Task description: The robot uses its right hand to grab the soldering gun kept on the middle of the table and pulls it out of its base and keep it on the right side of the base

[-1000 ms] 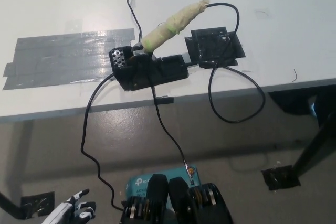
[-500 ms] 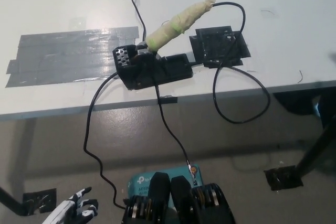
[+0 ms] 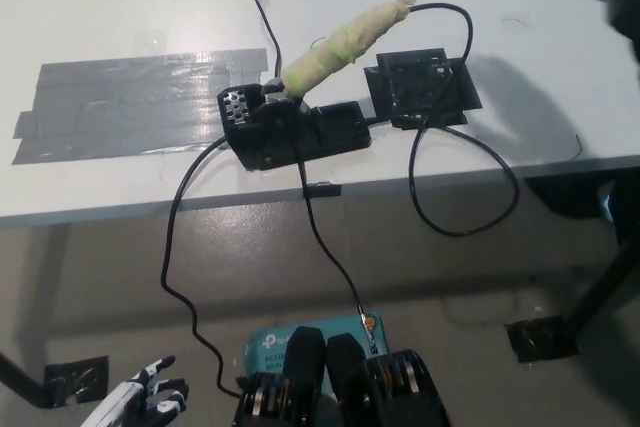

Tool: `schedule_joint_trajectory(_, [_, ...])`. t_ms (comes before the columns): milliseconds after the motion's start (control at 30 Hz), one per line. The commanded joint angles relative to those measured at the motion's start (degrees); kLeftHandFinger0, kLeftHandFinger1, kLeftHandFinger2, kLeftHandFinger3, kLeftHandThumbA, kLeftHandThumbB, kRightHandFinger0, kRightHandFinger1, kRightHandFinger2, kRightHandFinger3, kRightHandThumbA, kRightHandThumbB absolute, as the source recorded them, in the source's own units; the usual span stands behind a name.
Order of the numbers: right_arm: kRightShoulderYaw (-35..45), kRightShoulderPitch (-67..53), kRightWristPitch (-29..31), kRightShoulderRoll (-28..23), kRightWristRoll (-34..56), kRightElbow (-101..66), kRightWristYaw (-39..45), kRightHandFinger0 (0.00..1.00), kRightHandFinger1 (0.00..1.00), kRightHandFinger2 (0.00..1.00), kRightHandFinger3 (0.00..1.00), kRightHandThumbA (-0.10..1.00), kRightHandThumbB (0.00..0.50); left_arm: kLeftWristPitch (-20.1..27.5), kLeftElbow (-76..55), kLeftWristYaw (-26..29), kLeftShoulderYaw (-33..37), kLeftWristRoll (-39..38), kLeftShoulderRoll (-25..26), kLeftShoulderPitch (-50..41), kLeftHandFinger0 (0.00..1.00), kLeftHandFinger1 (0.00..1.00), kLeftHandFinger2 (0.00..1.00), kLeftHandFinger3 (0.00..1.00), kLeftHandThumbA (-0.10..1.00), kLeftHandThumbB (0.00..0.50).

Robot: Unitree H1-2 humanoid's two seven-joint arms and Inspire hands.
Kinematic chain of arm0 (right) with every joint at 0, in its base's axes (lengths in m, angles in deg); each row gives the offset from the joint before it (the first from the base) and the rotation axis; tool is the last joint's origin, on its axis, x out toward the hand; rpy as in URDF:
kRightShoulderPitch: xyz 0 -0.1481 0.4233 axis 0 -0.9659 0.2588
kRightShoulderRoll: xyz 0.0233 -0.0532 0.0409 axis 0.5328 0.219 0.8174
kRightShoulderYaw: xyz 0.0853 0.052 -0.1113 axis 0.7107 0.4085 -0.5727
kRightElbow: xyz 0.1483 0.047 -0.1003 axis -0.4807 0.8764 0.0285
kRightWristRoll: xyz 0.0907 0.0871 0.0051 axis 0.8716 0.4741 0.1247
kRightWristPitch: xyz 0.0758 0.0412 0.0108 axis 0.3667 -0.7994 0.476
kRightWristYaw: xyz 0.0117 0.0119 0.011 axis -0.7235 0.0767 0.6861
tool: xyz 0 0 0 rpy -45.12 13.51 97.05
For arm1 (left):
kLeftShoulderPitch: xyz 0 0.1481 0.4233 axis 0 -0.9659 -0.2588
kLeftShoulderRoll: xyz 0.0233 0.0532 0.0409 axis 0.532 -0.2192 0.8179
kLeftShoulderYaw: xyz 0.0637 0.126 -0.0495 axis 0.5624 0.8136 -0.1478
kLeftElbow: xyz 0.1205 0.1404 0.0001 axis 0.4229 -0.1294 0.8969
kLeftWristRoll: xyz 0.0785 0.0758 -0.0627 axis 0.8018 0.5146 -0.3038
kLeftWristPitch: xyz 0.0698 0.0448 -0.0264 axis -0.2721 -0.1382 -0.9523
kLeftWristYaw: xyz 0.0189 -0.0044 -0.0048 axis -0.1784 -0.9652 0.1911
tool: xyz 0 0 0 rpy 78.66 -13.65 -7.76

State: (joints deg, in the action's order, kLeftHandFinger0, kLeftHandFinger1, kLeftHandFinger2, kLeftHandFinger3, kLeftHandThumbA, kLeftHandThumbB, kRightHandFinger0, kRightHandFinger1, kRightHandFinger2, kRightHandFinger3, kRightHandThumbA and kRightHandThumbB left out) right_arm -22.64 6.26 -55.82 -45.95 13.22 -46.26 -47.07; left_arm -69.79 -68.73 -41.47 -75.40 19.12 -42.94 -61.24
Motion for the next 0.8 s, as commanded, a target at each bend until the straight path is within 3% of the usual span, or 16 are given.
schedule_joint_trajectory(0, [-3.15,5.43,5.09,0.71,-5.82,2.70,2.49,1.00,1.00,1.00,1.00,0.53,0.293,-0.67,-1.59,-0.29,-0.33,0.18,0.39,-0.19,0.66,0.76,0.88,1.00,0.51,0.205])
schedule_joint_trajectory(33, [-4.94,6.16,5.93,1.69,-7.02,4.39,2.84,1.00,1.00,1.00,1.00,0.53,0.318,-0.68,-1.67,-0.43,-0.23,0.26,0.59,-0.14,0.66,0.76,0.88,1.00,0.51,0.209])
schedule_joint_trajectory(233, [-11.74,7.86,11.38,4.82,-12.52,12.20,2.77,1.00,1.00,1.00,1.00,0.57,0.337,-0.77,-1.72,-0.56,-0.22,0.27,0.78,-0.18,0.64,0.76,0.87,1.00,0.52,0.217])
schedule_joint_trajectory(367, [-13.13,7.30,10.75,5.58,-13.18,13.03,4.69,1.00,1.00,1.00,1.00,0.60,0.336,-1.25,-2.24,-0.58,0.35,0.47,0.32,0.03,0.61,0.74,0.85,1.00,0.50,0.204])
schedule_joint_trajectory(500, [-14.83,7.52,8.51,6.34,-15.77,15.67,6.93,1.00,1.00,1.00,1.00,0.64,0.321,-1.39,-2.77,-0.46,0.49,0.69,0.23,-0.18,0.65,0.77,0.88,1.00,0.51,0.212])
schedule_joint_trajectory(667, [-14.79,7.41,7.69,7.08,-17.41,19.38,7.72,1.00,1.00,1.00,1.00,0.59,0.309,-1.39,-2.84,-0.46,1.22,1.65,0.36,0.38,0.62,0.75,0.87,1.00,0.52,0.201])
schedule_joint_trajectory(767, [-14.82,7.29,6.91,7.65,-17.63,21.44,9.29,1.00,1.00,1.00,1.00,0.69,0.360,-1.39,-2.57,-0.52,1.27,1.33,-0.01,0.53,0.64,0.76,0.88,1.00,0.51,0.216])
